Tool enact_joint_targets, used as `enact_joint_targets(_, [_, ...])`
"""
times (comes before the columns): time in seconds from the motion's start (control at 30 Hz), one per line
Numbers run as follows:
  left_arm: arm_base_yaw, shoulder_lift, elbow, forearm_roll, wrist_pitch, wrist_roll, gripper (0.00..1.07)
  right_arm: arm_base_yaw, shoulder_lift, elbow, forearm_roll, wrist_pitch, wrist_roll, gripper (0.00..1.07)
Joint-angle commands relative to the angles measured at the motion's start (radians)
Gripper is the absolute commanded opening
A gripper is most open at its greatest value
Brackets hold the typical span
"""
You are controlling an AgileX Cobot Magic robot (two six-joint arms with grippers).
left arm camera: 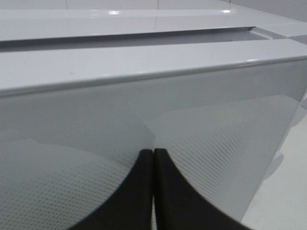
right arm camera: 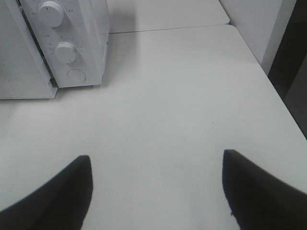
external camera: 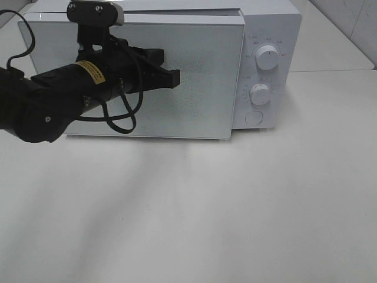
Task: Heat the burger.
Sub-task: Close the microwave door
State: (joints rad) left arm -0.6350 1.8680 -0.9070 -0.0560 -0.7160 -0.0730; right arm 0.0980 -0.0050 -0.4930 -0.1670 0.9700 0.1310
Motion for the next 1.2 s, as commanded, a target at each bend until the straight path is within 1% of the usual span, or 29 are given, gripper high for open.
enact_joint_targets(0.03, [-0.023, 0.006, -0.019, -0.052, 0.003, 0.028, 0.00, -0.006, -0.028, 0.001, -0.002, -0.005, 0.005, 0.72])
enact_joint_targets(0.1, [-0.050, 0.017, -0.032, -0.112, 0.003, 0.060, 0.00, -0.006, -0.028, 0.001, -0.002, -0.005, 0.005, 0.72])
enact_joint_targets(0.13, [-0.050, 0.017, -0.032, -0.112, 0.003, 0.060, 0.00, -0.006, -0.028, 0.001, -0.002, -0.005, 0.005, 0.72])
enact_joint_targets(0.17, [-0.062, 0.021, -0.042, -0.157, 0.001, 0.092, 0.00, -0.006, -0.028, 0.001, -0.002, -0.005, 0.005, 0.72])
enact_joint_targets(0.2, [-0.062, 0.021, -0.042, -0.157, 0.001, 0.092, 0.00, -0.006, -0.028, 0.001, -0.002, -0.005, 0.005, 0.72])
enact_joint_targets(0.23, [-0.068, 0.025, -0.047, -0.182, -0.002, 0.111, 0.00, -0.006, -0.028, 0.001, -0.002, -0.005, 0.005, 0.72])
enact_joint_targets(0.27, [-0.078, 0.034, -0.062, -0.219, -0.001, 0.142, 0.00, -0.006, -0.028, 0.001, -0.002, -0.005, 0.005, 0.72])
enact_joint_targets(0.3, [-0.078, 0.034, -0.062, -0.219, -0.001, 0.142, 0.00, -0.006, -0.028, 0.001, -0.002, -0.005, 0.005, 0.72])
enact_joint_targets(0.33, [-0.084, 0.045, -0.079, -0.255, 0.000, 0.163, 0.00, -0.006, -0.028, 0.001, -0.002, -0.005, 0.005, 0.72])
enact_joint_targets(0.4, [-0.091, 0.050, -0.089, -0.263, 0.002, 0.165, 0.00, -0.006, -0.028, 0.001, -0.002, -0.005, 0.005, 0.72])
enact_joint_targets(0.43, [-0.101, 0.059, -0.109, -0.278, 0.003, 0.175, 0.00, -0.006, -0.028, 0.001, -0.002, -0.005, 0.005, 0.72])
enact_joint_targets(0.47, [-0.101, 0.059, -0.109, -0.278, 0.003, 0.175, 0.00, -0.006, -0.028, 0.001, -0.002, -0.005, 0.005, 0.72])
enact_joint_targets(0.53, [-0.115, 0.076, -0.143, -0.282, 0.014, 0.187, 0.00, -0.006, -0.028, 0.001, -0.002, -0.005, 0.005, 0.72])
enact_joint_targets(0.6, [-0.120, 0.082, -0.156, -0.287, 0.018, 0.187, 0.00, -0.006, -0.028, 0.001, -0.002, -0.005, 0.005, 0.72])
enact_joint_targets(0.63, [-0.123, 0.096, -0.180, -0.300, 0.022, 0.189, 0.00, -0.006, -0.028, 0.001, -0.002, -0.005, 0.005, 0.72])
enact_joint_targets(0.73, [-0.124, 0.105, -0.200, -0.323, 0.025, 0.202, 0.00, -0.006, -0.028, 0.001, -0.002, -0.005, 0.005, 0.72])
enact_joint_targets(0.77, [-0.124, 0.116, -0.222, -0.343, 0.034, 0.231, 0.00, -0.006, -0.028, 0.001, -0.002, -0.005, 0.005, 0.72])
enact_joint_targets(0.8, [-0.124, 0.120, -0.232, -0.356, 0.045, 0.246, 0.00, -0.006, -0.028, 0.001, -0.002, -0.005, 0.005, 0.72])
enact_joint_targets(0.83, [-0.124, 0.120, -0.232, -0.356, 0.045, 0.246, 0.00, -0.006, -0.028, 0.001, -0.002, -0.005, 0.005, 0.72])
enact_joint_targets(0.87, [-0.124, 0.126, -0.249, -0.382, 0.061, 0.270, 0.00, -0.006, -0.028, 0.001, -0.002, -0.005, 0.005, 0.72])
enact_joint_targets(0.9, [-0.124, 0.126, -0.249, -0.382, 0.061, 0.270, 0.00, -0.006, -0.028, 0.001, -0.002, -0.005, 0.005, 0.72])
enact_joint_targets(0.97, [-0.124, 0.139, -0.273, -0.404, 0.069, 0.291, 0.00, -0.006, -0.028, 0.001, -0.002, -0.005, 0.005, 0.72])
enact_joint_targets(1.2, [-0.124, 0.172, -0.323, -0.411, 0.078, 0.300, 0.00, -0.006, -0.028, 0.001, -0.002, -0.005, 0.005, 0.72])
